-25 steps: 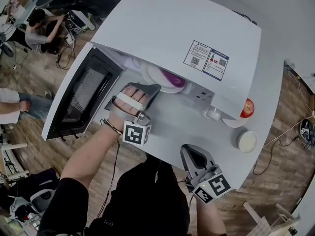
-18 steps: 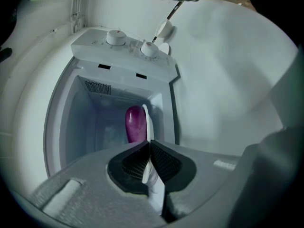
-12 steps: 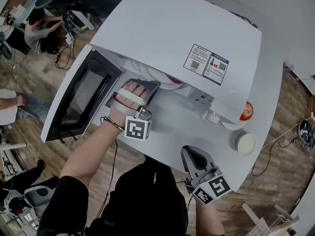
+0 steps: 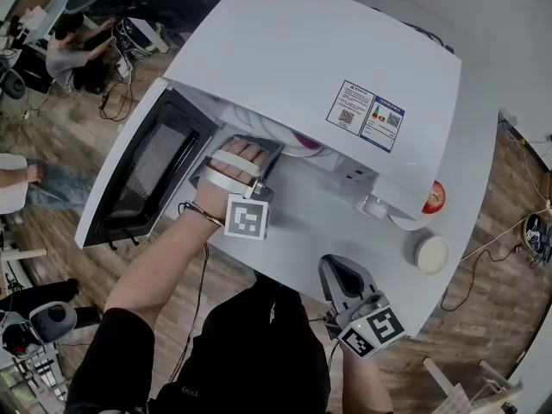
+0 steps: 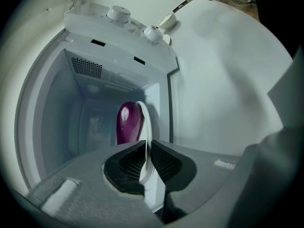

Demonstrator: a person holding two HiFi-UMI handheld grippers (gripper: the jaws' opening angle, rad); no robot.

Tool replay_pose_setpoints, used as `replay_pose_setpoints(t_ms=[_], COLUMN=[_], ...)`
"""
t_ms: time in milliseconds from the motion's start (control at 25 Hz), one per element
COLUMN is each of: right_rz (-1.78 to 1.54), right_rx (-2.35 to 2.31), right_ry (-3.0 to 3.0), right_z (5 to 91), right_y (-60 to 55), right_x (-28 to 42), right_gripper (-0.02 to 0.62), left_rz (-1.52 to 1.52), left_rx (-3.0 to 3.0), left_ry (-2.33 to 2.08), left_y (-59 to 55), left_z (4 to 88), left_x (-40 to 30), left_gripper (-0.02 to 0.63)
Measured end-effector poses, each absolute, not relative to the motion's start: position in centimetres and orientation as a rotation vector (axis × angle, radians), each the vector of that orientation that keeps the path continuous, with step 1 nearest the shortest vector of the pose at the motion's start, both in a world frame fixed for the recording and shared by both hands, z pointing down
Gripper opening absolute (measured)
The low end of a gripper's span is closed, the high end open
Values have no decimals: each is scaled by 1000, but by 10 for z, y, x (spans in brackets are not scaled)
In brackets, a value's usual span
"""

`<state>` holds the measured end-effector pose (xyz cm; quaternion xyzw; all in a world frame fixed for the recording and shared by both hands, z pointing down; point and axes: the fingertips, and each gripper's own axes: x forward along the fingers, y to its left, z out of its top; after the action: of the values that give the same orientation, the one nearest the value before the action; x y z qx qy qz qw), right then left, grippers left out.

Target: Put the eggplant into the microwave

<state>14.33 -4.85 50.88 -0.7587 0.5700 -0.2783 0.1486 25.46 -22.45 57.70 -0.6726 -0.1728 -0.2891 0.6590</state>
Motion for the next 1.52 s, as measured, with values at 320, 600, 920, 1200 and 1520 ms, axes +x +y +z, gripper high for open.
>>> replay_pose_setpoints(t_ms=[320, 600, 920, 1200, 1520], right_rz=[-808, -811, -811, -810, -816], right_rx=[-2178, -2179, -2189, -2201, -2195], right_ry=[1642, 1642, 1628, 1619, 1611], right_z=[511, 512, 512, 511, 494], right_y=[-49, -48, -43, -37, -35], right_x=[142, 141, 143, 146, 142], right_gripper=[18, 18, 18, 18, 18], left_rz=[-700, -683, -723, -684, -790], left_rx=[-1619, -1564, -1580, -1588, -1669], left_ry=[-383, -415, -470, -397, -375], left_y=[-230, -217, -212, -221, -233], left_z=[574, 569, 576, 566, 563], left_x=[251, 246, 254, 280, 285], left_gripper=[137, 131, 25, 25, 39])
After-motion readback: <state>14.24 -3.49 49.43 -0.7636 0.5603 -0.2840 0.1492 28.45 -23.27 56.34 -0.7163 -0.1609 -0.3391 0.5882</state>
